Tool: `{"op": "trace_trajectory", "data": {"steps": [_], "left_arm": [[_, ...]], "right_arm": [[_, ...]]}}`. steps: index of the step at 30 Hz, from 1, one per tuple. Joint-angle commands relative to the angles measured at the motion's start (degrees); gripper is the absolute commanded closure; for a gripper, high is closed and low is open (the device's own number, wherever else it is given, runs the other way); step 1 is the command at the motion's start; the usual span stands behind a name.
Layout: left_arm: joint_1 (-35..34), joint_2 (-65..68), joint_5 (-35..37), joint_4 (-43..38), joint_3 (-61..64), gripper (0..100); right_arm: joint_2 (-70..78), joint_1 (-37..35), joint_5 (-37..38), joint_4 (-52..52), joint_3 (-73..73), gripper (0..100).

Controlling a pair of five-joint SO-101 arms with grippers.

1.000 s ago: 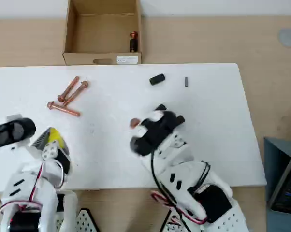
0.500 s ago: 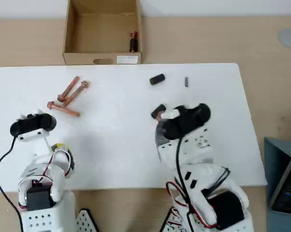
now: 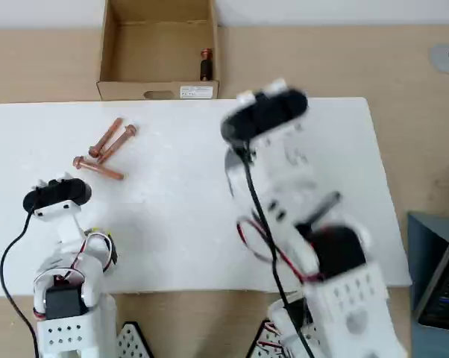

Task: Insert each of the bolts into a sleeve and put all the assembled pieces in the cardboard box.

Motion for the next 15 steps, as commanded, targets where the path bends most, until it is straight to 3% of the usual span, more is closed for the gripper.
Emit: {"op": "trace_trajectory", "data": {"steps": [1,15], "left_arm": [[-0.7,-0.3,0.3,-0.9,-0.4,100],[-0.7,-0.3,0.3,-0.9,-0.4,100]], "right_arm": [[9.8,0.7,-0.1,-5.8,-9.5,98.9],[49.8,0.7,14.9,-23.8,-36.5,98.9]]}}
